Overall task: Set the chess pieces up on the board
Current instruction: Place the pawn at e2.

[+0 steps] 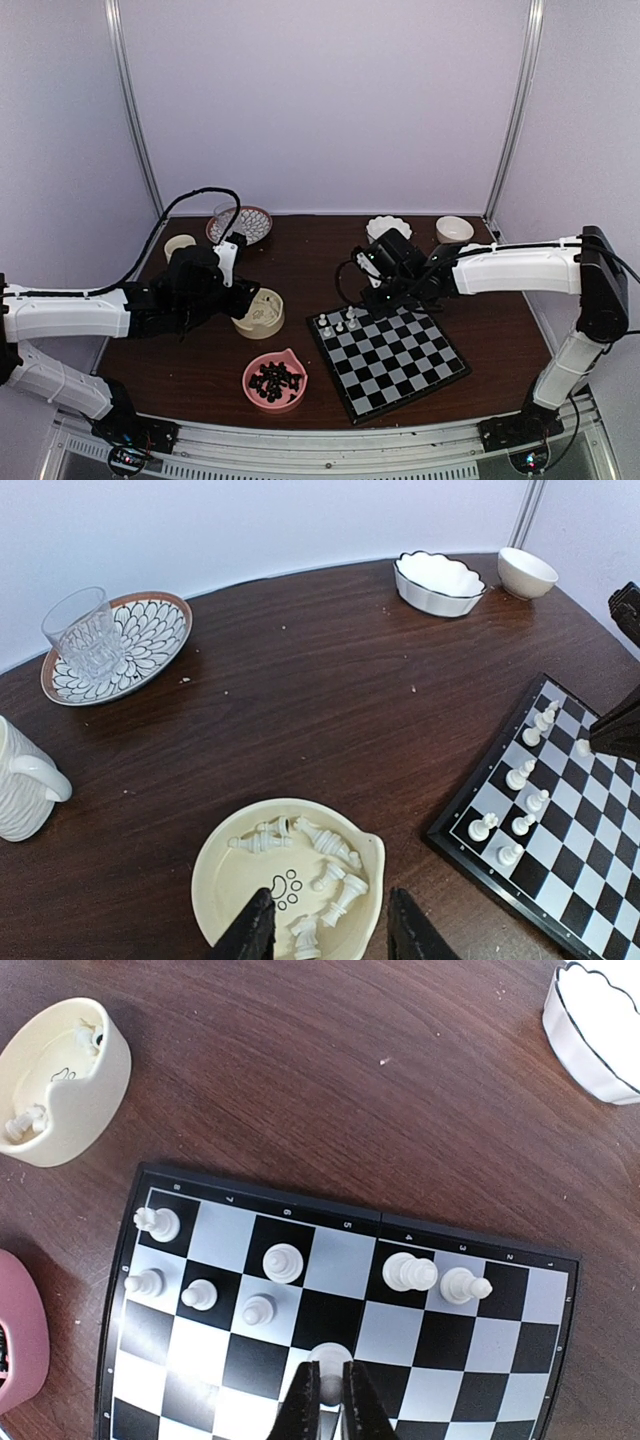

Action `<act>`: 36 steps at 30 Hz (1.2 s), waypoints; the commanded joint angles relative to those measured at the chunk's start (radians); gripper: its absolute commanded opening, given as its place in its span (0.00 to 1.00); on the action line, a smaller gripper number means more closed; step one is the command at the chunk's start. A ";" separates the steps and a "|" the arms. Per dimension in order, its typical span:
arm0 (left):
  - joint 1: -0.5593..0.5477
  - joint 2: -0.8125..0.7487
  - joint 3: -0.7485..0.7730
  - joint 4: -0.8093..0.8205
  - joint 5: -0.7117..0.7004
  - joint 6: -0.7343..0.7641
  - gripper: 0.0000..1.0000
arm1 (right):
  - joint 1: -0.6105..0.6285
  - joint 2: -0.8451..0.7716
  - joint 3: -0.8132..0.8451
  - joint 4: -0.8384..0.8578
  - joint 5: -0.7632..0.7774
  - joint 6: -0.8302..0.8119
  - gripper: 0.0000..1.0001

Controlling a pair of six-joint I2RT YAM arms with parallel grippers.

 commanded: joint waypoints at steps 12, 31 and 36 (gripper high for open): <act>0.002 -0.023 -0.011 0.038 -0.002 -0.004 0.38 | -0.024 0.083 -0.001 0.048 -0.016 0.002 0.02; 0.002 -0.018 -0.004 0.034 0.012 -0.004 0.38 | -0.027 0.153 0.033 0.017 -0.048 -0.006 0.04; 0.001 -0.017 -0.004 0.033 0.016 -0.006 0.38 | -0.027 0.162 0.038 0.018 -0.047 -0.008 0.04</act>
